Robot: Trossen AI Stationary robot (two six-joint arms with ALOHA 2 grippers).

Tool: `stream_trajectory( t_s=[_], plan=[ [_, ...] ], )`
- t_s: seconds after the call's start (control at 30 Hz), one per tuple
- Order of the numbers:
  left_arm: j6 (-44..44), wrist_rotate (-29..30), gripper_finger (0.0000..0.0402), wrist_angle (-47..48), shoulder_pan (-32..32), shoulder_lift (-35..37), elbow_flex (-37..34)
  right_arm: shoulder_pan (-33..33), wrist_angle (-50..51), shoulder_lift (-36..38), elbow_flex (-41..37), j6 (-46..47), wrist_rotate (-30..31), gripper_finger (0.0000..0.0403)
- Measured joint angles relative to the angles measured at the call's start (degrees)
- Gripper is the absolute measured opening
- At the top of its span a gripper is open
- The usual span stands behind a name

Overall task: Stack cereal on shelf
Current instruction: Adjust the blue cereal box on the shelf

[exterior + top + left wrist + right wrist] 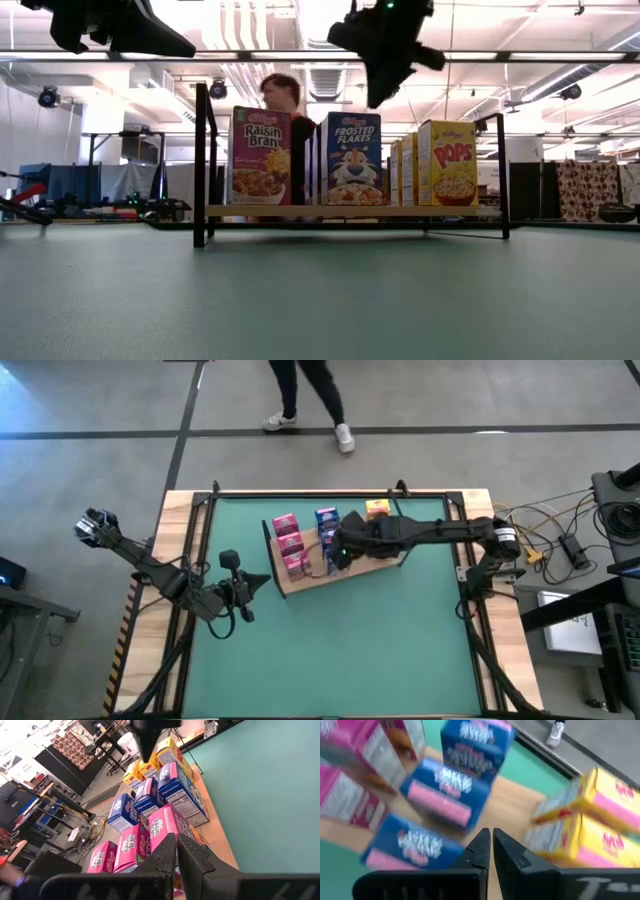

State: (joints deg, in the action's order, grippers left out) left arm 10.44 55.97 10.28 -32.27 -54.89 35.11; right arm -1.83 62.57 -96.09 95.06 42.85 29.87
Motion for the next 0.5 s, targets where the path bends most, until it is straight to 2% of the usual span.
stream_trajectory(
  t_s=[0.13,0.5],
  plan=[
    [0.0,0.0,0.0,0.0,0.0,0.0,0.0,-2.1,-5.3,0.0,-0.5,-4.0,-1.8,0.0012],
    [0.0,0.0,0.0,0.0,0.0,0.0,0.0,-6.5,-15.8,0.0,-2.5,-11.0,-1.4,0.0012]
  ],
)
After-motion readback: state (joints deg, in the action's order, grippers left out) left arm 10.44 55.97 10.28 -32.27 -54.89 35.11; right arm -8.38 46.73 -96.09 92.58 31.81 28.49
